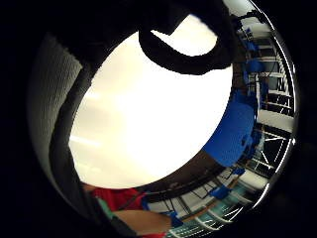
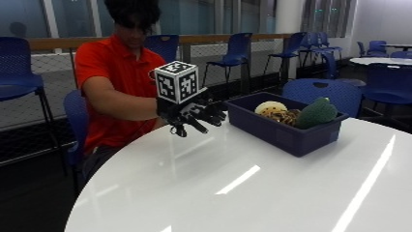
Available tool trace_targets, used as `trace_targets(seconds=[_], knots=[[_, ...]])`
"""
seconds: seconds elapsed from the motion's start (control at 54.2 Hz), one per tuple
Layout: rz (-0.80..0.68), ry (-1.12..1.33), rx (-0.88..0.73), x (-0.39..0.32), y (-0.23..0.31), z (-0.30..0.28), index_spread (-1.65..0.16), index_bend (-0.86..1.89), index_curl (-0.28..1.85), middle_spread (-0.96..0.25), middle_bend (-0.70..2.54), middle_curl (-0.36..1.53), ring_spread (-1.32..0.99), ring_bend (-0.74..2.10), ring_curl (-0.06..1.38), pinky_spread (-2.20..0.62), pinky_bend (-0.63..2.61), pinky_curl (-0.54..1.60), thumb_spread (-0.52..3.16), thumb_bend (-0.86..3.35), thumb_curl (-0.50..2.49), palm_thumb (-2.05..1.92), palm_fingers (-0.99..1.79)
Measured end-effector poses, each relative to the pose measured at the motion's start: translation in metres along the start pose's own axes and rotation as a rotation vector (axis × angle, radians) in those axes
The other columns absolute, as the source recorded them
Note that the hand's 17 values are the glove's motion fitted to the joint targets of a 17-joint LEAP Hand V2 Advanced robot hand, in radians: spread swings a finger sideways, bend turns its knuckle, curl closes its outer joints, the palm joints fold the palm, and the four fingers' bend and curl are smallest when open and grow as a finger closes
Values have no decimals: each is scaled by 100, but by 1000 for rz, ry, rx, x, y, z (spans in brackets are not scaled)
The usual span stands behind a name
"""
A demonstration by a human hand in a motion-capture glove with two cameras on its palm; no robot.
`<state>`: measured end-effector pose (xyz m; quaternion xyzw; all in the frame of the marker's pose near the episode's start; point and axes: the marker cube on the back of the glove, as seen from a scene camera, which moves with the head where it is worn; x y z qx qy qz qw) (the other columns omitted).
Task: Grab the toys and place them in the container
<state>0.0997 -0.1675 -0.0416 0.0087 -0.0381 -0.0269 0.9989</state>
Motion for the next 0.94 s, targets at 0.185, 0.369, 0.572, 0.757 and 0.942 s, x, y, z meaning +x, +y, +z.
trace_targets(seconds=[0.185,0.369,0.572,0.757,0.942], knots=[[11,-5,19,16,8,-10,-35,17,31,-7,13,24,1,16,27,11,83,30,129,-1,35,5,-16],[19,-1,25,25,12,-16,-36,17,32,-7,13,23,1,16,26,11,82,31,129,-1,35,5,-15],[15,16,32,26,16,-21,-37,19,34,-7,13,22,1,16,24,11,80,31,129,-1,35,5,-14],[10,52,40,26,20,-24,-37,18,34,-7,14,22,1,16,23,10,79,31,129,-2,34,5,-13],[11,56,38,32,21,-23,-38,18,35,-7,14,22,1,16,22,10,78,32,129,-1,34,5,-14]])
